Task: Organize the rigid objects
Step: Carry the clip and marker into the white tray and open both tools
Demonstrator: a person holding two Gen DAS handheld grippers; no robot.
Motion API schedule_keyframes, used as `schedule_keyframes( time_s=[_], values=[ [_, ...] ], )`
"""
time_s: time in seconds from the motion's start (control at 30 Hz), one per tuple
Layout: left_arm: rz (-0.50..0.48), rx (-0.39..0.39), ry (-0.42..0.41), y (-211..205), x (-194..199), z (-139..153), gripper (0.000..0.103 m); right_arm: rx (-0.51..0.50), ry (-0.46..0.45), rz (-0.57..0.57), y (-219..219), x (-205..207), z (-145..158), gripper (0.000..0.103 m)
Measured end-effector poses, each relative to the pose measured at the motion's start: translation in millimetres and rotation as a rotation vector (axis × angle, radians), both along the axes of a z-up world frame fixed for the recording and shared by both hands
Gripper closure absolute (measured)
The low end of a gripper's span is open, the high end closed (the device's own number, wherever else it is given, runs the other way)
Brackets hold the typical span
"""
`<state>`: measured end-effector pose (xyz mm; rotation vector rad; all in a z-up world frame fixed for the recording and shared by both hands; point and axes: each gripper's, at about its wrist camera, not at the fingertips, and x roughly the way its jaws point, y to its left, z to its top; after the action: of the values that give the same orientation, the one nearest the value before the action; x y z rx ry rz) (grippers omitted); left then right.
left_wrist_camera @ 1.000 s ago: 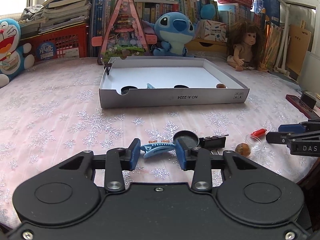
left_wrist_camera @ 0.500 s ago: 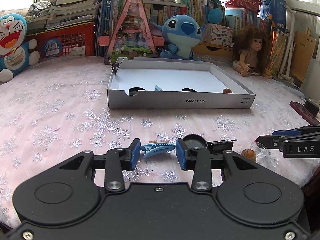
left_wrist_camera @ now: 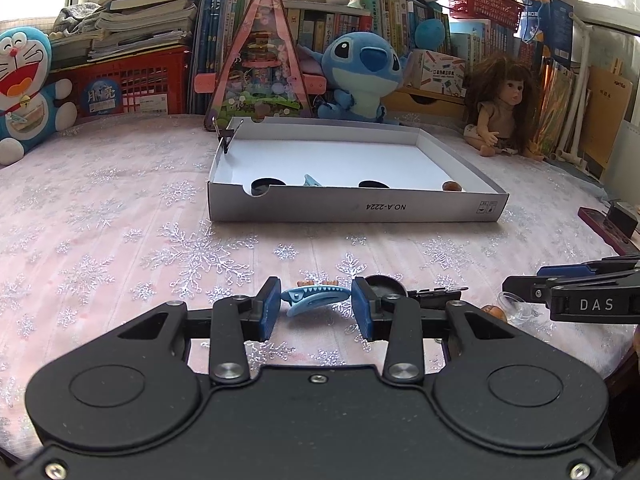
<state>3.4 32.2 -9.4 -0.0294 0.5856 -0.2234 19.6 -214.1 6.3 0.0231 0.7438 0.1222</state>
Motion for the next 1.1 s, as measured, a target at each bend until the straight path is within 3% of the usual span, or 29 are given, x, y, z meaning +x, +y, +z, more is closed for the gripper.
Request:
schedule_keyframes(
  time_s=[0.1,0.2,0.57,1.1],
  values=[
    [-0.003,-0.002,-0.003,-2.5,1.3,1.8,0.067,-0.001,-0.003,-0.001,0.3,-0.5,-0.2,0.049],
    [-0.002,-0.004,-0.008,-3.6,1.8,3.6,0.067,-0.001,-0.005,0.001,0.6,-1.0,0.4,0.053],
    [0.025,-0.003,-0.022,-1.9,19.3,21.2,0.067,-0.016,-0.069,-0.014,-6.0,8.3,15.4,0.053],
    [0.056,-0.013,-0.046,-4.2,100.4,67.5,0.067,0.049,-0.122,-0.078,-34.1,70.8,48.0,0.053]
  ],
)
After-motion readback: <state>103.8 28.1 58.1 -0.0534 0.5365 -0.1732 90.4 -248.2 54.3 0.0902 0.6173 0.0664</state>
